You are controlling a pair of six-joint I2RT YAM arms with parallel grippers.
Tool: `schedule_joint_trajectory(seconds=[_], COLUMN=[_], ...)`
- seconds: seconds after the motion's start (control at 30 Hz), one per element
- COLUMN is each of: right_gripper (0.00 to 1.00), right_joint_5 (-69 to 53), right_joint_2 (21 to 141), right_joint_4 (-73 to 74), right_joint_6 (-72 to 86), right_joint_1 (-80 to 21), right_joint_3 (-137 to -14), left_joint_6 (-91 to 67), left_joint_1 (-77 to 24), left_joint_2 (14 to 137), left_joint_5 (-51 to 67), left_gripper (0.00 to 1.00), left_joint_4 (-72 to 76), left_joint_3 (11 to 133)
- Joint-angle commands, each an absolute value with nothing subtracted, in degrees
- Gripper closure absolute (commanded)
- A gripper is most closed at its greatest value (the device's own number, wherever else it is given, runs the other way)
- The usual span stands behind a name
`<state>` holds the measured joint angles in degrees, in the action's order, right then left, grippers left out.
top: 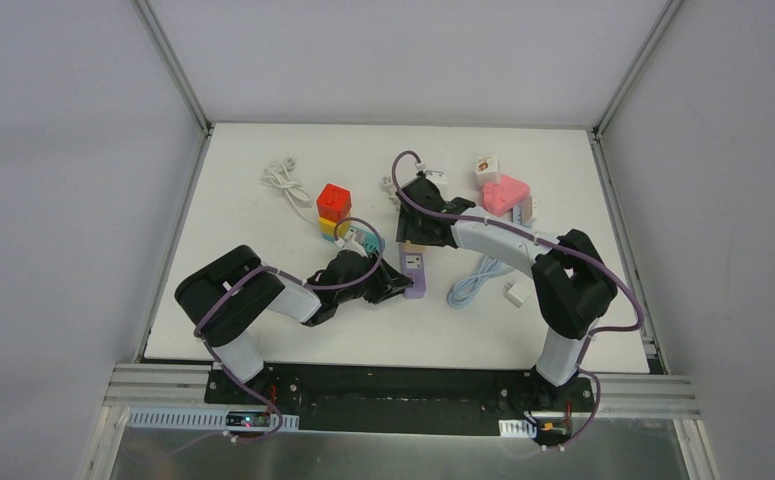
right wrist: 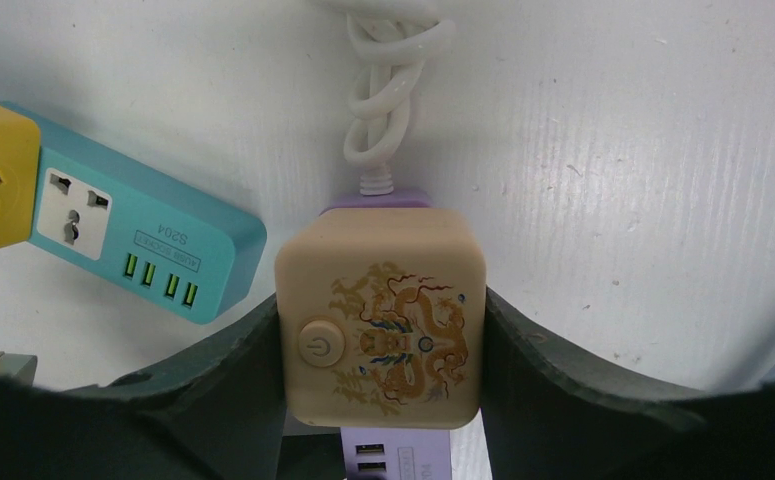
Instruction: Pull the plug off the socket
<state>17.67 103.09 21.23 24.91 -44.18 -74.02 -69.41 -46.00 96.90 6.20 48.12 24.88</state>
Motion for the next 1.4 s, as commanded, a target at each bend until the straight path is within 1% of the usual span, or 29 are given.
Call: schedule_joint_trajectory(seconds=[0.0, 0.07, 0.17, 0.37, 0.43, 0.57, 0.67, 0.73, 0.87, 0.9, 0.97, 1.07, 1.13, 1.23, 1.37], right_gripper=[1.0, 1.0, 1.0, 1.0, 1.0, 1.0, 1.0, 1.0, 1.0, 1.0, 1.0, 1.0, 1.0, 1.0, 1.0], right_joint_5=[11.2, 16.2, 16.7, 2.7, 6.5, 17.2, 19.0, 15.4, 1.1, 0.6, 4.1, 12.5, 14.3, 10.9, -0.1], right_joint_2=[105.8, 108.2, 106.6, 99.5, 100.8, 105.8, 104.2, 101.8, 96.5, 96.2, 97.6, 101.9, 103.1, 100.5, 96.0], right_joint_4=[21.3, 25.8, 26.3, 17.6, 19.3, 28.1, 28.3, 26.4, 17.5, 15.9, 16.5, 21.7, 23.6, 21.9, 15.8], right_joint_6=[28.1, 27.3, 26.5, 28.5, 27.3, 24.1, 21.8, 21.2, 23.5, 24.0, 22.9, 20.6, 20.3, 20.3, 23.9], right_joint_1=[-48.5, -49.6, -49.2, -44.1, -45.7, -49.3, -49.1, -47.3, -42.1, -42.2, -44.5, -48.1, -48.4, -47.3, -42.8], right_joint_3=[-76.1, -78.8, -78.8, -73.1, -74.2, -80.1, -80.8, -80.1, -73.9, -72.5, -72.3, -75.3, -76.6, -76.0, -72.4], left_joint_6=[-68.6, -68.6, -68.5, -68.2, -68.1, -67.6, -67.4, -67.3, -67.5, -67.5, -67.5, -67.4, -67.4, -67.4, -67.5], left_joint_1=[-46.6, -46.6, -46.7, -46.7, -46.6, -46.7, -46.7, -46.7, -46.7, -46.7, -46.7, -46.6, -46.7, -46.7, -46.7], left_joint_2=[102.0, 101.8, 101.5, 101.0, 100.8, 100.5, 100.4, 100.3, 99.8, 99.6, 99.4, 99.6, 99.6, 99.4, 99.3], left_joint_5=[6.6, 6.4, 6.3, 6.4, 6.4, 6.3, 6.3, 6.3, 5.1, 4.8, 4.5, 4.7, 4.8, 4.8, 4.6], left_gripper=[0.78, 0.78, 0.78, 0.78, 0.78, 0.78, 0.78, 0.78, 0.79, 0.79, 0.79, 0.79, 0.79, 0.79, 0.79], left_joint_4=[35.2, 34.3, 33.3, 32.0, 31.2, 28.9, 27.3, 26.5, 23.8, 23.2, 22.4, 21.5, 21.4, 21.0, 20.3], left_joint_3=[21.9, 22.0, 22.1, 22.4, 22.7, 23.4, 24.0, 24.3, 24.5, 24.5, 24.6, 25.1, 25.3, 25.3, 25.4])
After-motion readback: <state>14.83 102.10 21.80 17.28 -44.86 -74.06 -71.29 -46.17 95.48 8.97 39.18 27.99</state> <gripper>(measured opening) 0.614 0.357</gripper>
